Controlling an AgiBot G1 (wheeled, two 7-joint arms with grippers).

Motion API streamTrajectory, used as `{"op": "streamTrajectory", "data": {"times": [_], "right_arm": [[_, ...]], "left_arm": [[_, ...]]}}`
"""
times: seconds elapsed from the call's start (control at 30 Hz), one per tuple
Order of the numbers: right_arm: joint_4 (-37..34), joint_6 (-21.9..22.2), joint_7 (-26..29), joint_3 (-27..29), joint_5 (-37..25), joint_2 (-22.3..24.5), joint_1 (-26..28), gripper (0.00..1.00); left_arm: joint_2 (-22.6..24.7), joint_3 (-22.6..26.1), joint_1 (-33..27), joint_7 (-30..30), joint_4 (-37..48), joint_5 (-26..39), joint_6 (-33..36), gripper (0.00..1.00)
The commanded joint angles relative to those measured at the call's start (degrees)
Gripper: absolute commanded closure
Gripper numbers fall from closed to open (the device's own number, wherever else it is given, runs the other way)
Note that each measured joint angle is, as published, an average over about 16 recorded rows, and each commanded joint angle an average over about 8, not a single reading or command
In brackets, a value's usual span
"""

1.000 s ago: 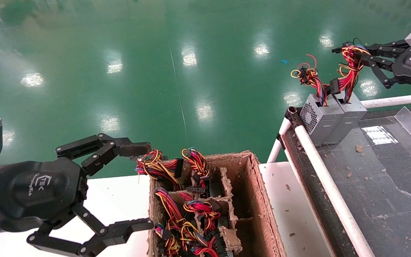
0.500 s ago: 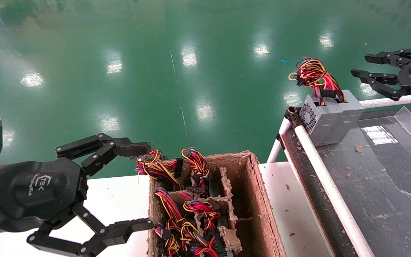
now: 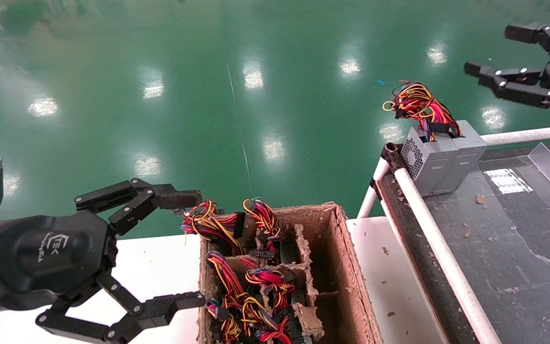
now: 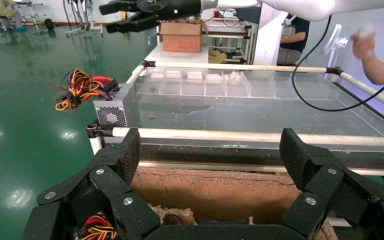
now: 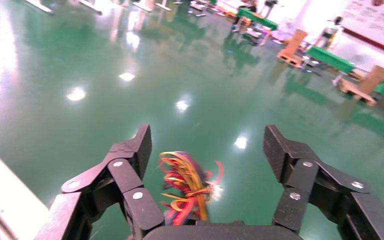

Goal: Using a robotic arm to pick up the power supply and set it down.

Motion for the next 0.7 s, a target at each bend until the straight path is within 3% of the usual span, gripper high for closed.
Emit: {"op": "streamTrajectory", "data": {"times": [0.03, 0.7], "right_arm": [[1.75, -0.52, 0.91, 0.03, 1.12, 0.25, -1.21, 0.00], [19.41, -5.72, 10.11, 0.31, 12.44, 2.74, -13.42, 0.00]], "left_arm": [[0.00, 0.00, 0.00, 0.00, 0.00, 0.00, 0.00, 0.00], [0.00, 0.01, -0.01, 0.01, 0.00, -0.01, 0.00, 0.00]]}}
